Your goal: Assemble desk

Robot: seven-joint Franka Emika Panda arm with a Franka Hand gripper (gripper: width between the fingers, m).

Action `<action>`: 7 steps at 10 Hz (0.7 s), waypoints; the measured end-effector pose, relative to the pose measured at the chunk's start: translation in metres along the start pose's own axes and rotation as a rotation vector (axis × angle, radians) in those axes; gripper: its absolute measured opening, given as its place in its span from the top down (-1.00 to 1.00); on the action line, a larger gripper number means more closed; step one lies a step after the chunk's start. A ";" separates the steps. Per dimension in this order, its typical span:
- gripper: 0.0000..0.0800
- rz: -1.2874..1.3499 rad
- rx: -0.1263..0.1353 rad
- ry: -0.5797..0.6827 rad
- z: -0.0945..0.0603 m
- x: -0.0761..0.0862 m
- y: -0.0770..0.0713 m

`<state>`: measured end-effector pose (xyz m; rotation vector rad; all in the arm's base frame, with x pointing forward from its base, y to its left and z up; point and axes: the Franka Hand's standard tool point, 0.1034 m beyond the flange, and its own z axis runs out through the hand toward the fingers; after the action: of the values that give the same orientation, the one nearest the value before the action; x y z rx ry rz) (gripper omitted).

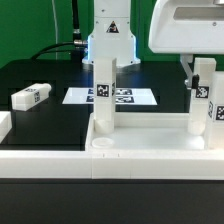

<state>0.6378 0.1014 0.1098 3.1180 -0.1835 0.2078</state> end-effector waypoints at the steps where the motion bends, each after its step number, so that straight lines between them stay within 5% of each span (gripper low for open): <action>1: -0.32 0.000 -0.001 -0.001 0.001 0.000 0.000; 2: -0.32 0.002 -0.001 -0.002 0.001 -0.001 0.000; 4: 0.28 0.009 -0.002 -0.002 0.001 -0.001 0.001; 7: 0.28 0.062 -0.002 -0.002 0.001 -0.001 0.001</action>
Offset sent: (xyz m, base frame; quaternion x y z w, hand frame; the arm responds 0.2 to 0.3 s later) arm 0.0000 0.0000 0.0000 0.0000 0.0000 0.0000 1.0000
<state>0.6373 0.1006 0.1082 3.1136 -0.2799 0.2048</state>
